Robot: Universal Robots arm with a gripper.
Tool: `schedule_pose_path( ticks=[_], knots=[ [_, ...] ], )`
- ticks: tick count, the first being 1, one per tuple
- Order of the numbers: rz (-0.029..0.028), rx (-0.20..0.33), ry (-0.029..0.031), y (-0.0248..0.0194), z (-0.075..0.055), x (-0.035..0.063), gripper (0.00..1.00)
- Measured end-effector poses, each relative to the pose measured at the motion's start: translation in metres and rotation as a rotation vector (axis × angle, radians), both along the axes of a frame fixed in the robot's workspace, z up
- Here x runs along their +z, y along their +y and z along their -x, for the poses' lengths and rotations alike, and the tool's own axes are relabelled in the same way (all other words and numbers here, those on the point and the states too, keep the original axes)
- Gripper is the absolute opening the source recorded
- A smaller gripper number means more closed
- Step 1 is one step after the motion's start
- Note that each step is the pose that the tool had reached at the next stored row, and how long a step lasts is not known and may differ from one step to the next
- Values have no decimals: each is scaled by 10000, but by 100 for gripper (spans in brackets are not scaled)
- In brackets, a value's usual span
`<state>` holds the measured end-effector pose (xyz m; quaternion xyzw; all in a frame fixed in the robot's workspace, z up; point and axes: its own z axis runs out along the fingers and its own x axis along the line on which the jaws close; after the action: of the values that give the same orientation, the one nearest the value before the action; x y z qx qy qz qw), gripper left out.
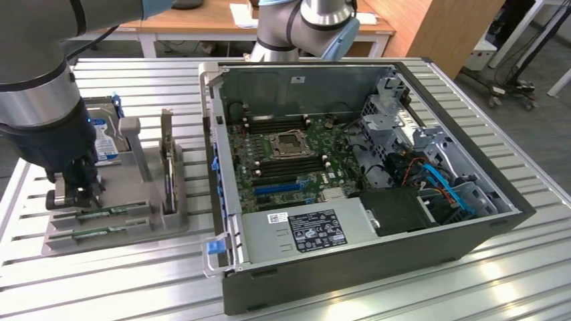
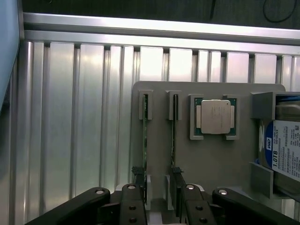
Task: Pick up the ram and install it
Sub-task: 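Pick up the ram and move it above insertion slot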
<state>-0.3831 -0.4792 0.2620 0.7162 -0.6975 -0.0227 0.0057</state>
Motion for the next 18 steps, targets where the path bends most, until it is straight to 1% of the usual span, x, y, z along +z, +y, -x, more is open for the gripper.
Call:
schedule_pose_path(
  ticks=[3,8,14,18],
  knots=[
    [1,0,1,0,0,-25,35],
    [0,0,0,-3,0,-27,35],
    [1,0,1,-55,0,-27,35],
    [1,-1,1,-58,0,-26,35]
  ],
)
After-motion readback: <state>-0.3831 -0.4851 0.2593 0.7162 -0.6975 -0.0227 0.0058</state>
